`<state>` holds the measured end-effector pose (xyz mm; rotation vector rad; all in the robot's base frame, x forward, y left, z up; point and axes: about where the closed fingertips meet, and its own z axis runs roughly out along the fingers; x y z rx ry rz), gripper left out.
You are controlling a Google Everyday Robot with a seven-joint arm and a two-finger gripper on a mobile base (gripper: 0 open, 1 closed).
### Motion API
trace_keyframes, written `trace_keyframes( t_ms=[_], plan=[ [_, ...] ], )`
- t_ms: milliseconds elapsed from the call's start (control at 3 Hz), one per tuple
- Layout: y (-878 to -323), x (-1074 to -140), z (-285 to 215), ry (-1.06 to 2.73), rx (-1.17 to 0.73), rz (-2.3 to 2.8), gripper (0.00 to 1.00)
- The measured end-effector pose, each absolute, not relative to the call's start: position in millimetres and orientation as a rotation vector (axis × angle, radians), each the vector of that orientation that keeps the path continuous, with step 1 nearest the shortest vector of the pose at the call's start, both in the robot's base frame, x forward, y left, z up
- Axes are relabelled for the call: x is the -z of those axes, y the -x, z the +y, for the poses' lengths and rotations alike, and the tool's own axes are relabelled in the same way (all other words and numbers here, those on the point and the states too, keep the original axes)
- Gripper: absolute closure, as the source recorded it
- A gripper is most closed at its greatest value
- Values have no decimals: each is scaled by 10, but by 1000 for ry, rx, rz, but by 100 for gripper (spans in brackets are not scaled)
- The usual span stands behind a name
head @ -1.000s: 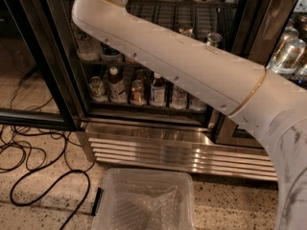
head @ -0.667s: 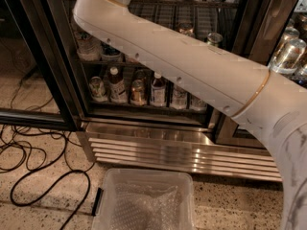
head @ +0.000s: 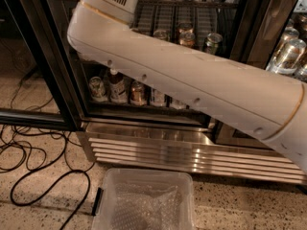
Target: Pick coke can from top shelf of fridge
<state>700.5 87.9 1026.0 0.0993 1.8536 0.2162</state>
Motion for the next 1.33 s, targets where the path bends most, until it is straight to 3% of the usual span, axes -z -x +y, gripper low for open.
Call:
trace_keyframes(
  t_ms=[1333],
  plan=[
    [-6275,-9458,795,-163,-273,2112,100]
  ],
)
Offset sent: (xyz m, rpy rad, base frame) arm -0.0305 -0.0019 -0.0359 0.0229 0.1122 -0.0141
